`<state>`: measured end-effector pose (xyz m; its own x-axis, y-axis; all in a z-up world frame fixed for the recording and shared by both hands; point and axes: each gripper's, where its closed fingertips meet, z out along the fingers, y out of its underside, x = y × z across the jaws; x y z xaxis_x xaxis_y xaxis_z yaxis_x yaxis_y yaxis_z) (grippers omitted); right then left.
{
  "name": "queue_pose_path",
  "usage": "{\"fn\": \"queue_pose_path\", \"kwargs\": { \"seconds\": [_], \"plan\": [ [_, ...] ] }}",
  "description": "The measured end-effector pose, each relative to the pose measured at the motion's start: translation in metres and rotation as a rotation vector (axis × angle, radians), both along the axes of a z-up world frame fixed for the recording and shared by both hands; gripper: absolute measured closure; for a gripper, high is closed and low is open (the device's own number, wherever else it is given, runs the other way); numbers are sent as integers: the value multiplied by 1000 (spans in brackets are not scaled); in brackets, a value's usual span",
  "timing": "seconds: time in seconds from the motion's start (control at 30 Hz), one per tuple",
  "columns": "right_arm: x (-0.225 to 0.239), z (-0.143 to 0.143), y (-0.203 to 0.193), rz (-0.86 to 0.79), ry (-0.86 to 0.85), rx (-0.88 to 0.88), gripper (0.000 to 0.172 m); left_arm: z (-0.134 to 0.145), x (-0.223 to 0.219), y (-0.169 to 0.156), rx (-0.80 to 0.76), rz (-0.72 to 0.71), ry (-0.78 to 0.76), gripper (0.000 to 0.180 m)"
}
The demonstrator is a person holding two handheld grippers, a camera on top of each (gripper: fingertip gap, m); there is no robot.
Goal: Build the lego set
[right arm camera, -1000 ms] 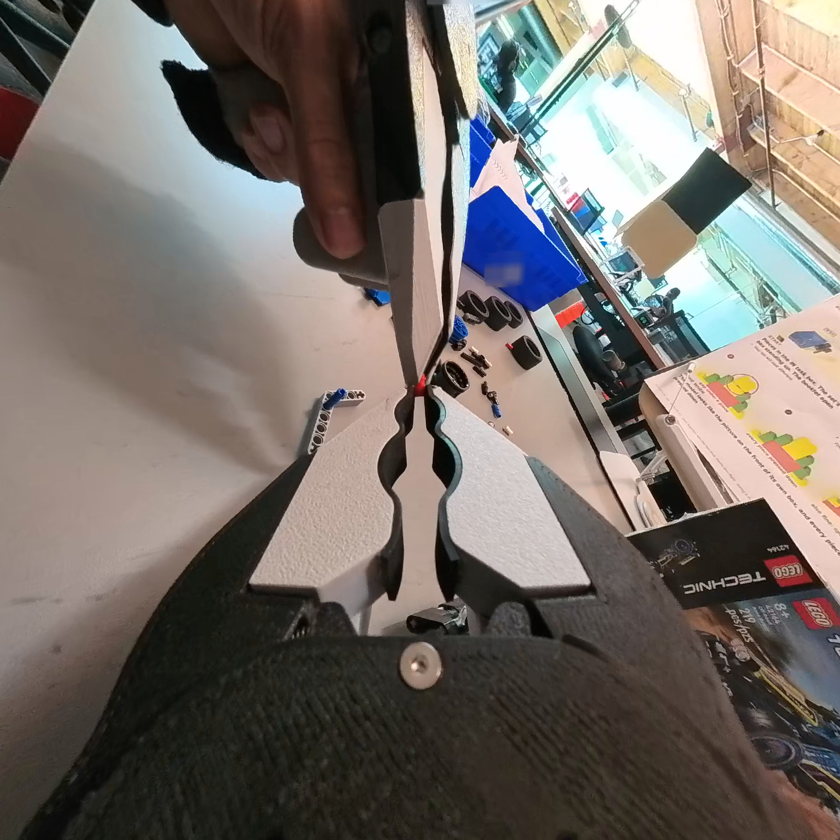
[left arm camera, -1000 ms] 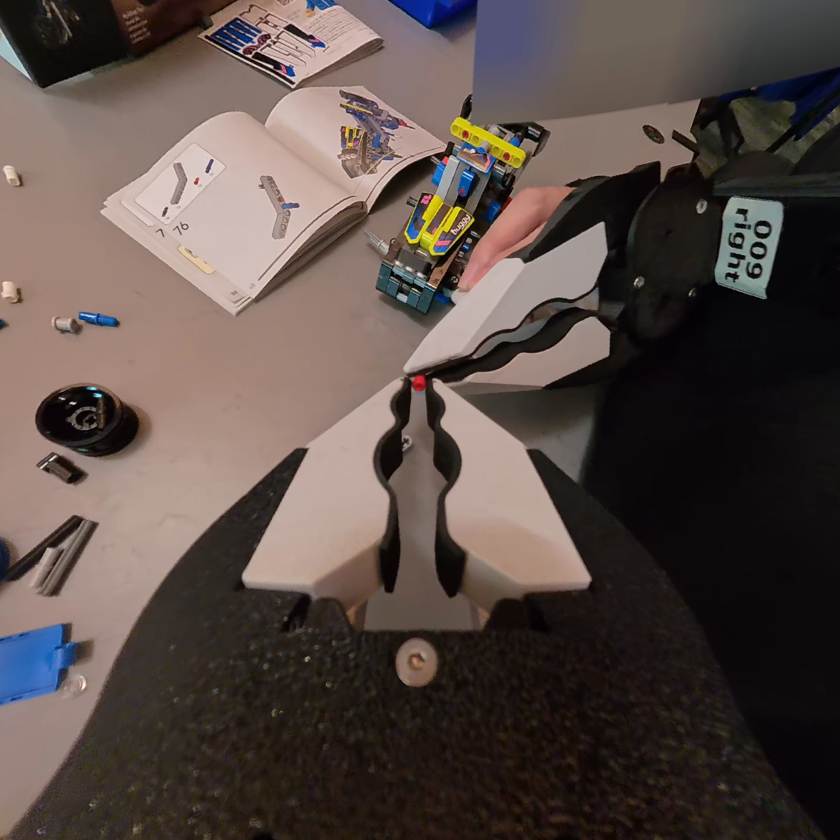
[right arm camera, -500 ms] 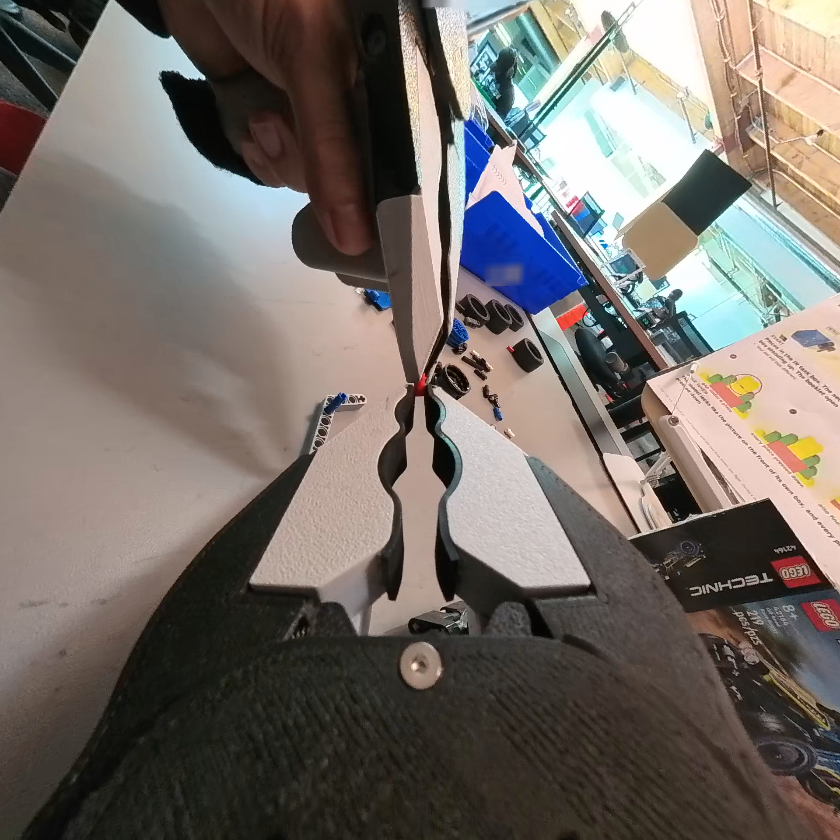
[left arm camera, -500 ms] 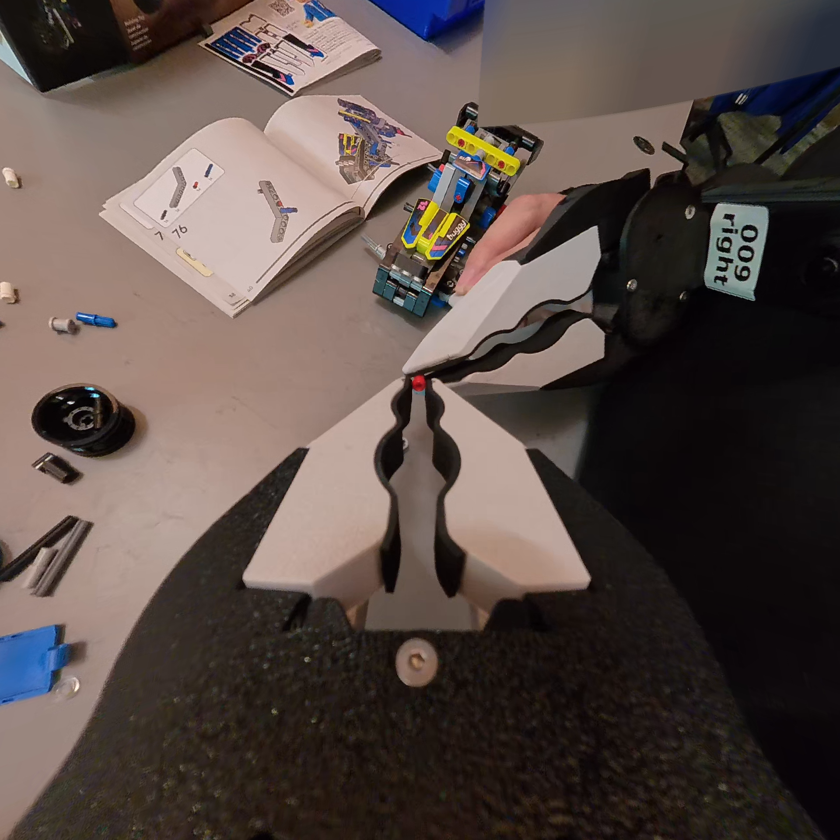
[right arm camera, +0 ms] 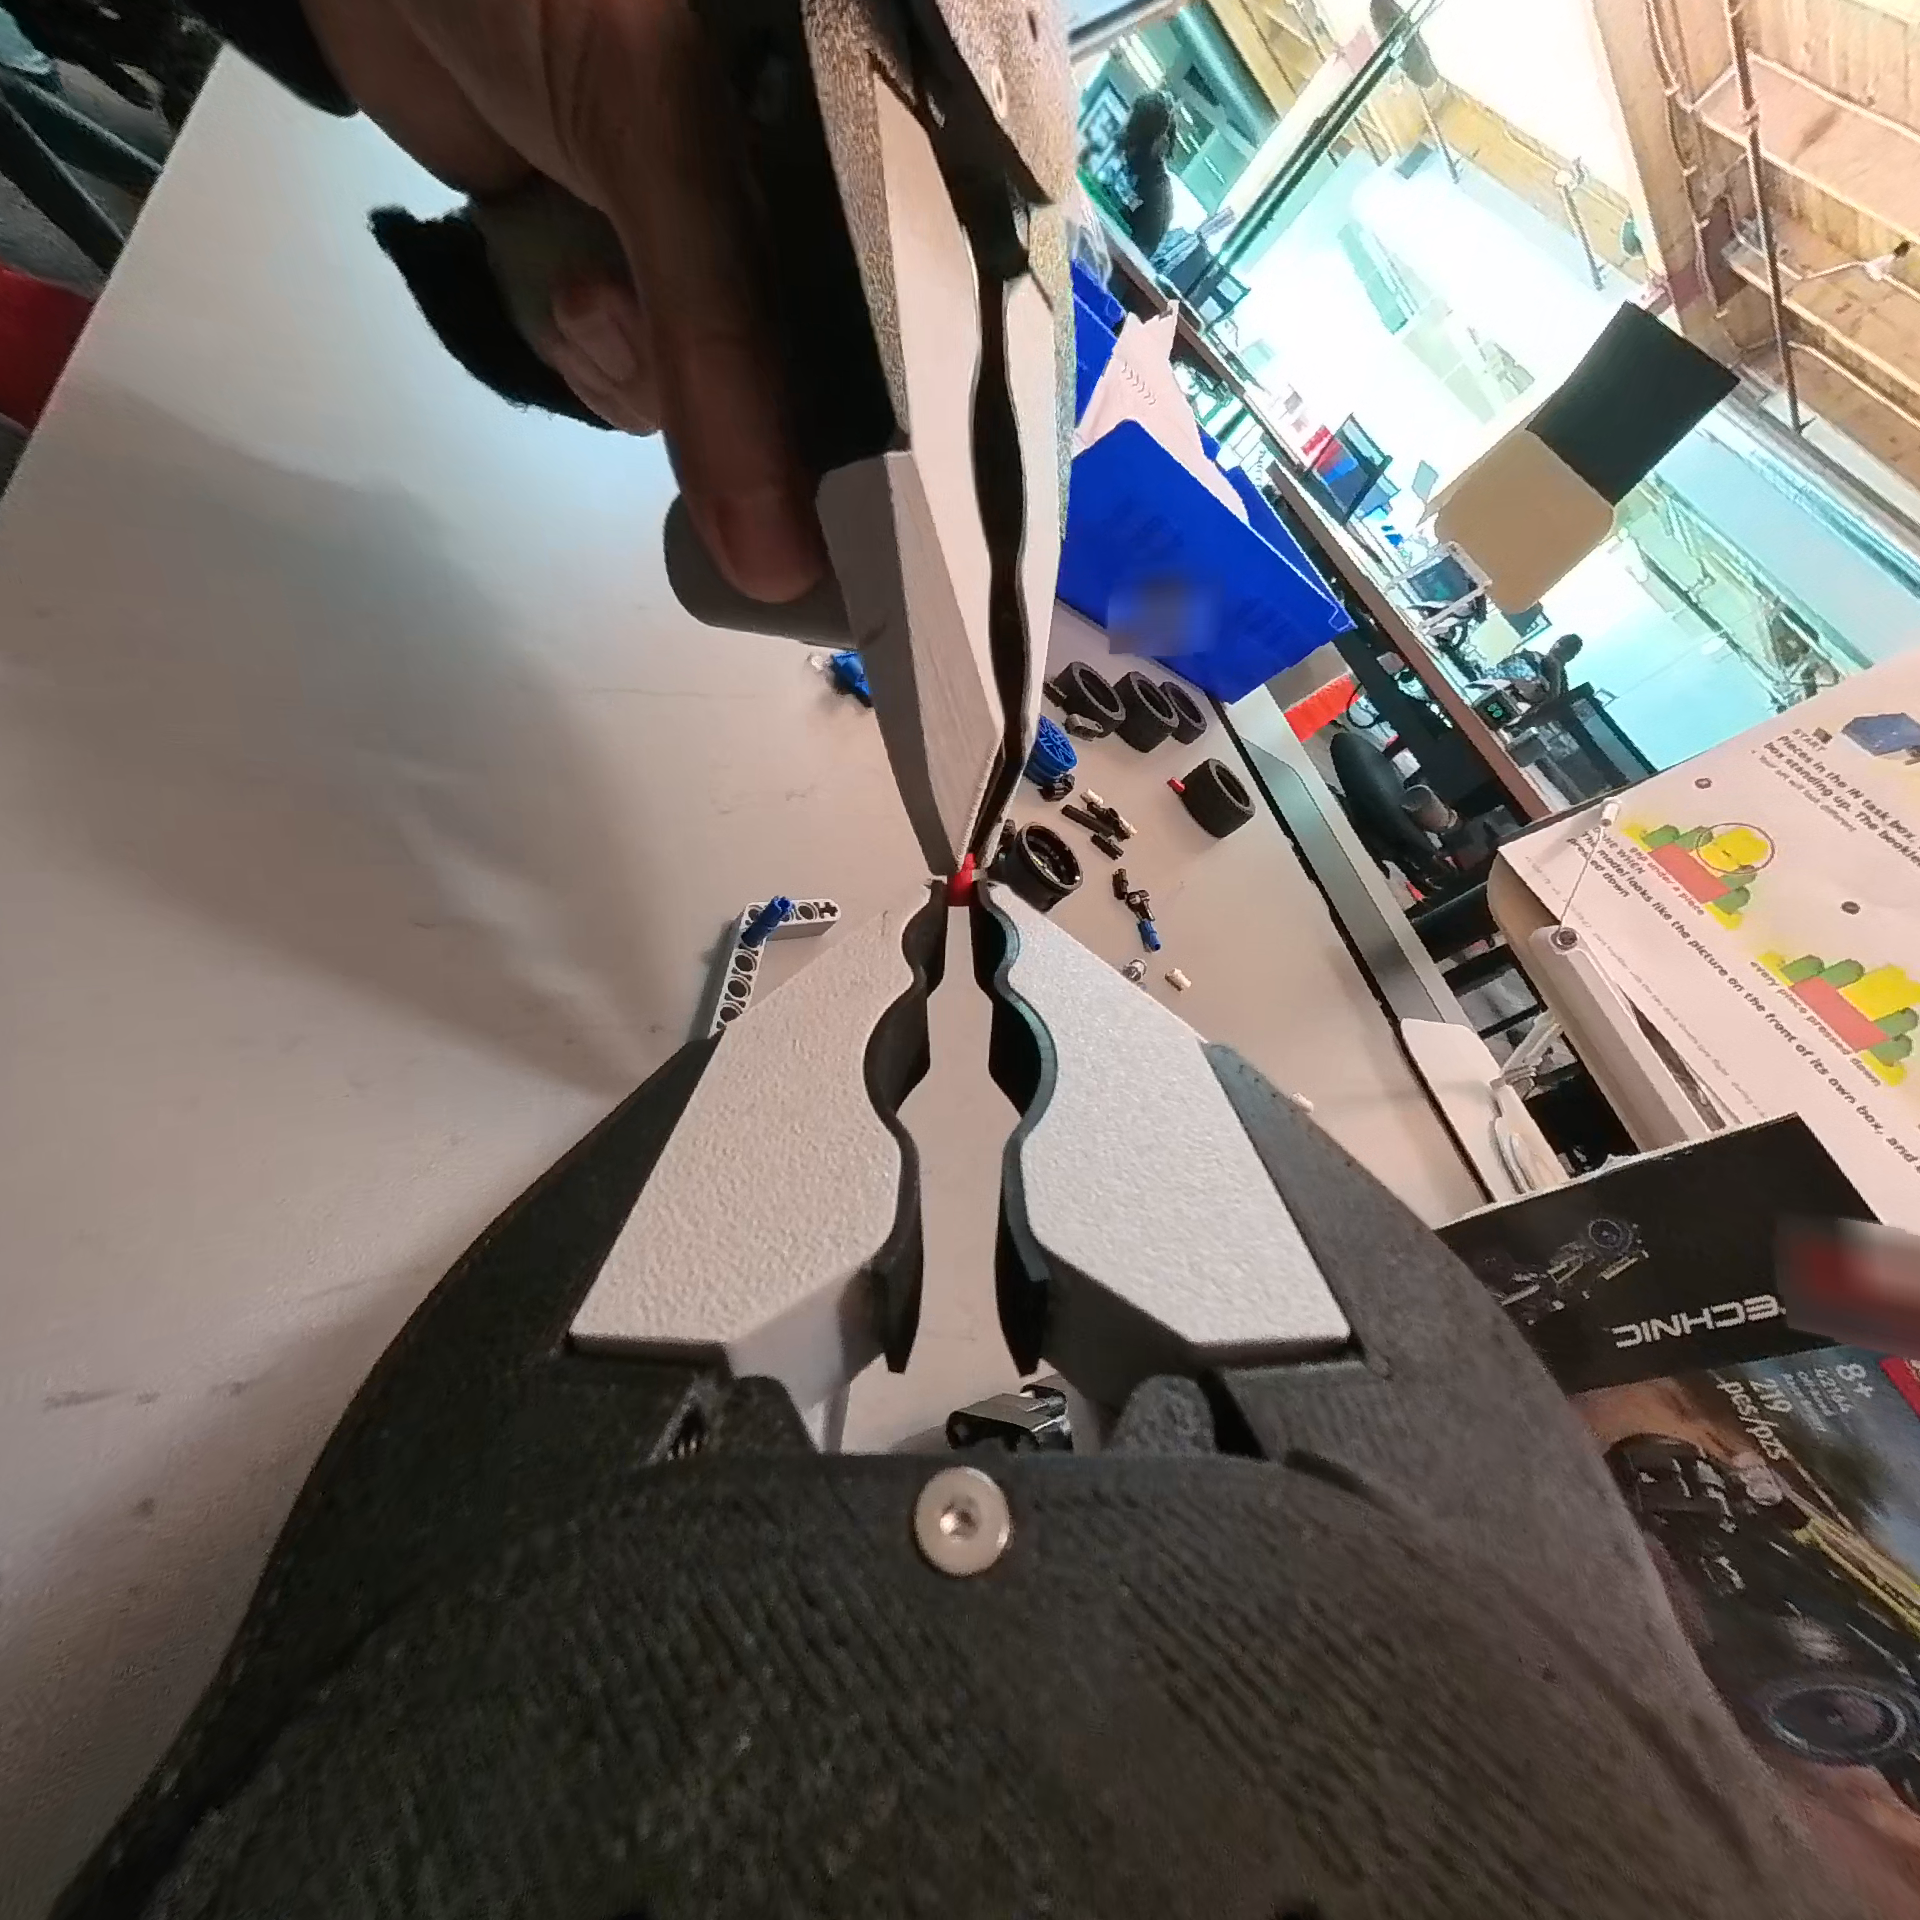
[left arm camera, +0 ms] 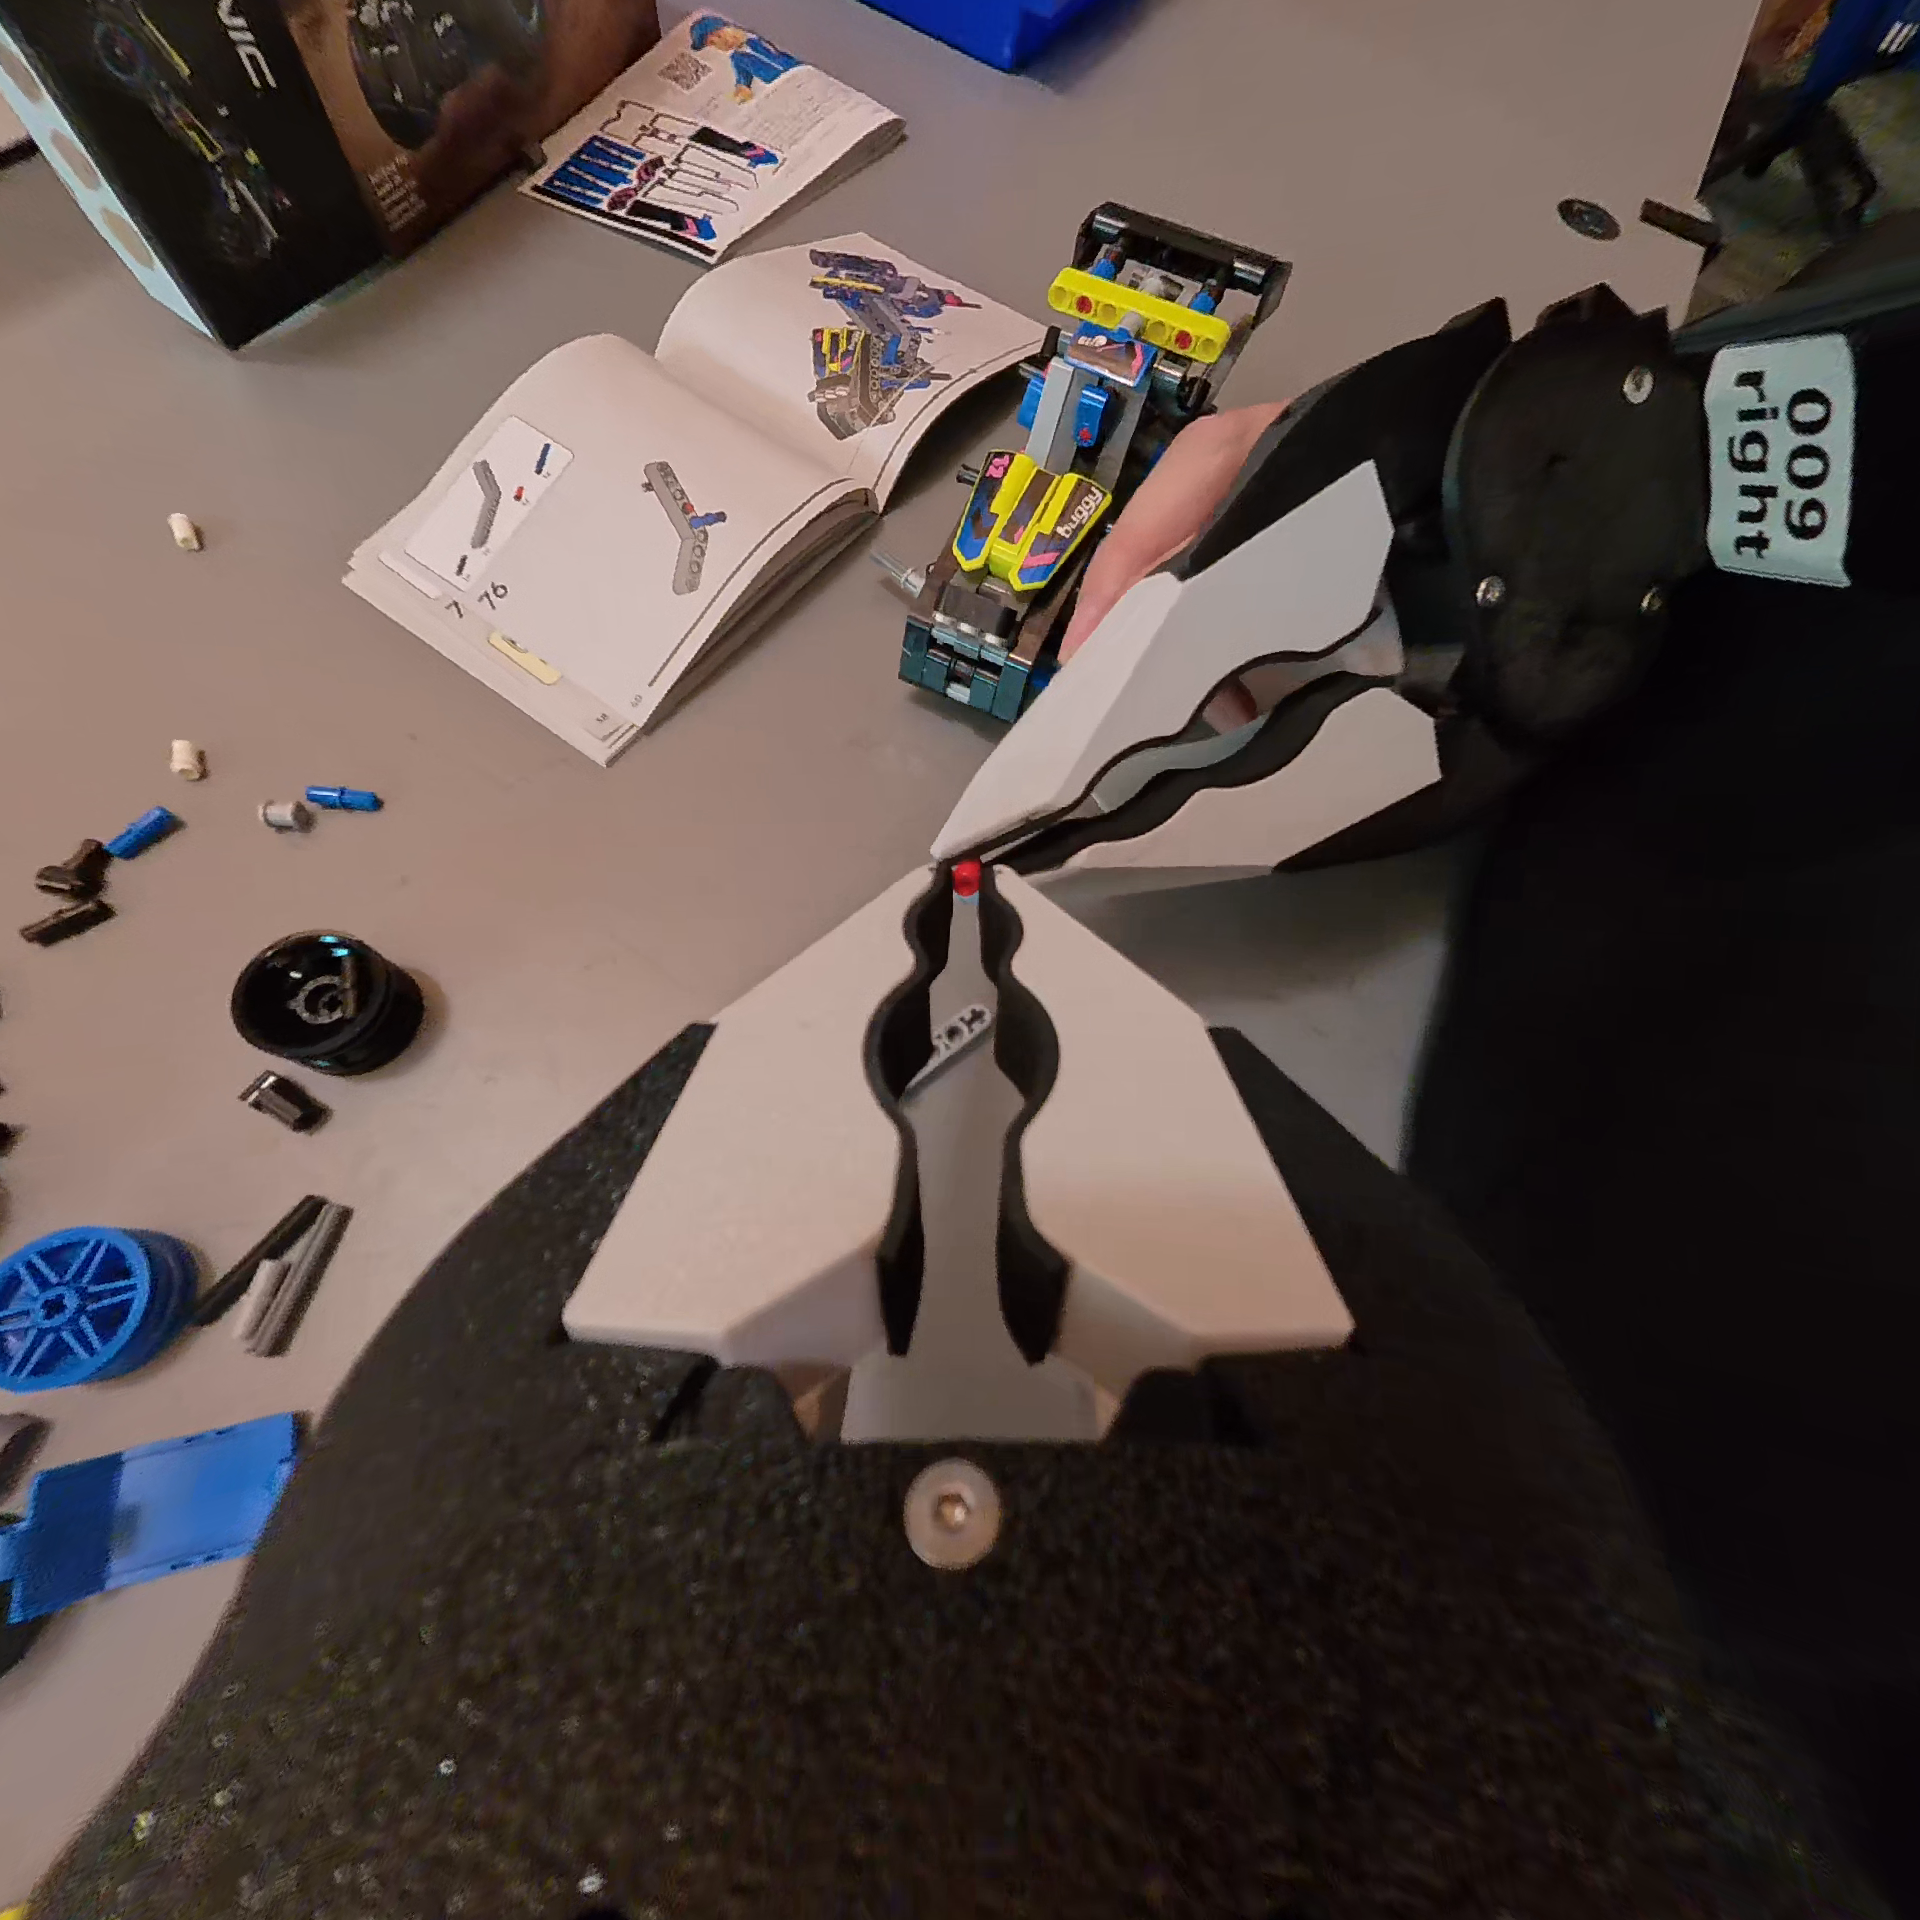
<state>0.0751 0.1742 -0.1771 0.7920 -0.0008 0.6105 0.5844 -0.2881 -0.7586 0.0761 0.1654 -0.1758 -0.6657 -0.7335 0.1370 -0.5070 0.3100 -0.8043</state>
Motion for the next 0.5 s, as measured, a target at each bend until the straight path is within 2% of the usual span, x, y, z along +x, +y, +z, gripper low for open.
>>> {"fn": "queue_pose_path", "kwargs": {
  "seconds": [0.17, 0.37, 0.5],
  "plan": [
    [-6, -9, 1, 40, 37, -45, 170, -9, -6, 3, 94, -66, 11, 180],
    [-10, -44, 0, 38, 371, -259, 145, -31, -15, 16, 419, -268, -30, 180],
    [-16, -70, -2, 38, 401, -417, 145, -46, -16, 14, 597, -419, -41, 180]
  ]
}}
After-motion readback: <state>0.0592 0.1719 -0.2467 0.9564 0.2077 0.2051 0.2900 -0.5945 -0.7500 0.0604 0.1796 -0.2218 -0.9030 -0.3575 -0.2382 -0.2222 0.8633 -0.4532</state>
